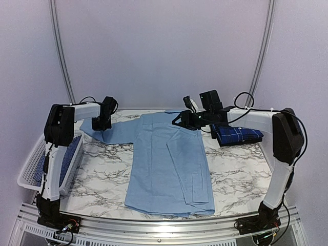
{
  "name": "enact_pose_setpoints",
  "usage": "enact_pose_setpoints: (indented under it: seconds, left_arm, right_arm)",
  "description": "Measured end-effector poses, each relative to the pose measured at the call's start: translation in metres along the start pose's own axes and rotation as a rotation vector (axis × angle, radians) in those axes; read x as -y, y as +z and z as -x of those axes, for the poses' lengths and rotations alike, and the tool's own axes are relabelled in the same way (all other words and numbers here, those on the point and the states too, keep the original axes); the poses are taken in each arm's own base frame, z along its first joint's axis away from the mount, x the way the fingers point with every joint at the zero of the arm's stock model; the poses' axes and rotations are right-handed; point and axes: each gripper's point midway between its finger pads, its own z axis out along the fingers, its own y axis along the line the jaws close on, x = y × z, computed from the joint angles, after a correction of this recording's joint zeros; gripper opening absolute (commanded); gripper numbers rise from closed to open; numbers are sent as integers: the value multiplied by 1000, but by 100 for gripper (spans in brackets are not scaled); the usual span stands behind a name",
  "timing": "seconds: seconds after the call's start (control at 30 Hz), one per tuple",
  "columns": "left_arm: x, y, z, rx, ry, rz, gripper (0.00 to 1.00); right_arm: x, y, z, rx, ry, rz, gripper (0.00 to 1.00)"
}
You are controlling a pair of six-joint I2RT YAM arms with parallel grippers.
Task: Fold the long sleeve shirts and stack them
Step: Pick up the sleeve from the corner of the board, then pass from the left arm to the right
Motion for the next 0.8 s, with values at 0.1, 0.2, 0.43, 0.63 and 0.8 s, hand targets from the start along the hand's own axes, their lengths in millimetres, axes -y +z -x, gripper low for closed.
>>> enact_pose_setpoints:
  seconds: [0.1, 0.2, 0.43, 0.63, 0.8]
  left_arm:
    - [1, -1, 0, -1, 4, -3, 0]
    - [5, -5, 0, 2, 18, -17, 0]
    - [33, -53, 12, 55, 74, -135, 0]
    - [59, -115, 12, 124, 113, -242, 0]
    - [51, -121, -1, 113, 130, -249, 0]
  right_arm:
    - [0, 0, 0, 0, 0, 0, 48]
    - [0, 0, 0, 0, 0, -1, 49]
    - [1, 1, 0, 5, -4, -15, 49]
    - [3, 1, 1, 9, -10, -26, 49]
    - [5, 1, -1, 9, -11, -34, 49]
